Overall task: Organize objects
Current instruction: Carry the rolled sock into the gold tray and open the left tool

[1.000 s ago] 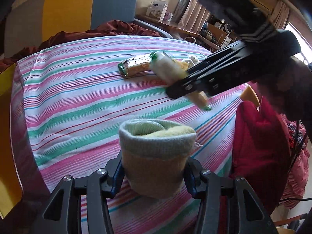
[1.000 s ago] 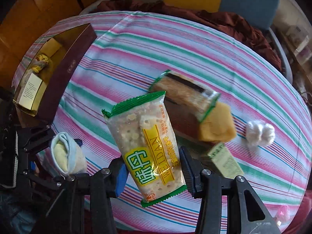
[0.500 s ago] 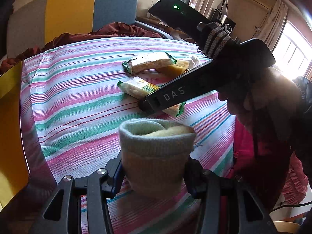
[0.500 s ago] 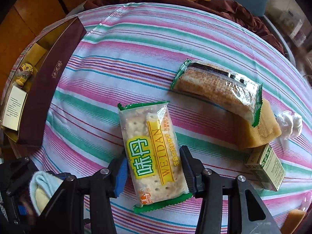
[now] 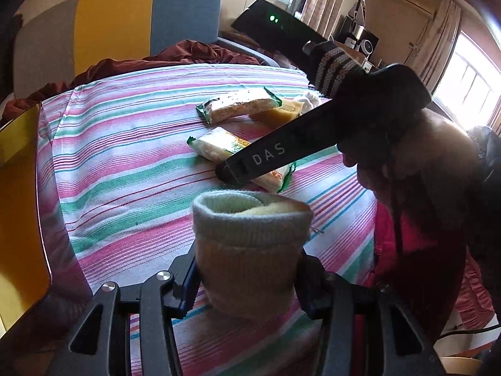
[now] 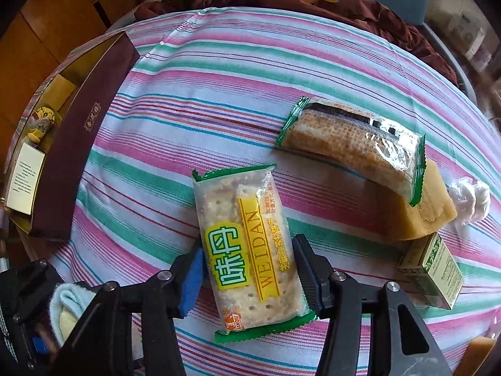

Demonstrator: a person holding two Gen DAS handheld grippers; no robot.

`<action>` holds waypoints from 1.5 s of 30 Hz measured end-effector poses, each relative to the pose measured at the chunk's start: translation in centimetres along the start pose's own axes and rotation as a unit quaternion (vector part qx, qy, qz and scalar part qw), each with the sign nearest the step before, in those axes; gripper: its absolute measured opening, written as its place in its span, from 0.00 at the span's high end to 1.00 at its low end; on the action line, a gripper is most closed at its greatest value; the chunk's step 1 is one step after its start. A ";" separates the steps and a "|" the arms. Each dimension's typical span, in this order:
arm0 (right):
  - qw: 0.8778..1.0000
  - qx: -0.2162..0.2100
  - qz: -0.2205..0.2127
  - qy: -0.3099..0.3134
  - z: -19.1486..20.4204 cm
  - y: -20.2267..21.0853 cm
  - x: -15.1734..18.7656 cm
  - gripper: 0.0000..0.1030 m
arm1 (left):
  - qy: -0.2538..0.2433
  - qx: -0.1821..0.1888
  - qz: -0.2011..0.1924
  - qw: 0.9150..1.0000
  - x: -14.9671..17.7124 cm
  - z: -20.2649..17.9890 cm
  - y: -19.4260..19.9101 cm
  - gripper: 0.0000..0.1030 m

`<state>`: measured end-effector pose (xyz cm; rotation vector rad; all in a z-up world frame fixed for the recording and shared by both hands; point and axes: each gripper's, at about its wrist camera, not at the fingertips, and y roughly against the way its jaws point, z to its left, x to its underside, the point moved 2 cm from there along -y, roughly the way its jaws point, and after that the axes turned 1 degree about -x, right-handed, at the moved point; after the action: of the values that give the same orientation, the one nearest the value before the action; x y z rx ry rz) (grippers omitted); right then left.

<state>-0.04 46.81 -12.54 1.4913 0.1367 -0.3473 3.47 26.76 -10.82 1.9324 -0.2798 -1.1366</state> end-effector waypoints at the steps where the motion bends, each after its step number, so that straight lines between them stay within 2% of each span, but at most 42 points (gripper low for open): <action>1: 1.000 0.000 0.000 0.000 0.0 0.1 0.0 0.45 | 0.000 0.002 -0.003 1.000 -0.1 0.0 0.3 0.51; 8: 1.000 0.003 -0.002 0.003 0.1 0.5 -0.1 0.45 | 0.011 0.018 -0.035 0.999 -1.1 0.3 3.8 0.51; 14: 1.000 0.007 -0.004 0.007 0.4 1.0 -0.2 0.45 | 0.061 0.010 -0.072 0.996 -2.8 4.4 8.1 0.51; 18: 1.000 0.008 -0.004 0.007 0.5 1.1 -0.3 0.45 | 0.119 -0.025 -0.102 0.987 -4.1 10.2 12.0 0.51; 23: 1.000 0.015 -0.005 0.014 0.9 1.5 -0.6 0.45 | 0.172 -0.099 -0.121 0.973 -4.3 18.1 15.4 0.51; 28: 1.000 0.016 -0.006 0.015 1.4 1.7 -1.0 0.45 | 0.213 -0.145 -0.090 0.962 -3.2 24.4 14.9 0.51; 33: 1.000 0.016 -0.006 0.015 1.2 1.7 -1.0 0.44 | 0.259 -0.150 -0.045 0.953 -1.1 28.4 12.7 0.50; 38: 1.000 0.016 -0.006 0.015 1.1 1.7 -0.9 0.44 | 0.286 -0.162 0.008 0.944 0.3 30.1 10.5 0.48; 42: 1.000 0.018 -0.008 0.016 1.4 2.1 -1.1 0.43 | 0.285 -0.179 0.008 0.942 1.2 30.2 10.5 0.38; 45: 1.000 0.018 -0.008 0.017 1.7 2.2 -1.3 0.43 | 0.282 -0.190 -0.004 0.940 1.5 29.7 11.0 0.38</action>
<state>-0.77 45.44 -9.95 1.5327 0.1700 -0.3398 -17.06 2.59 -9.93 1.8129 0.2446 -0.5437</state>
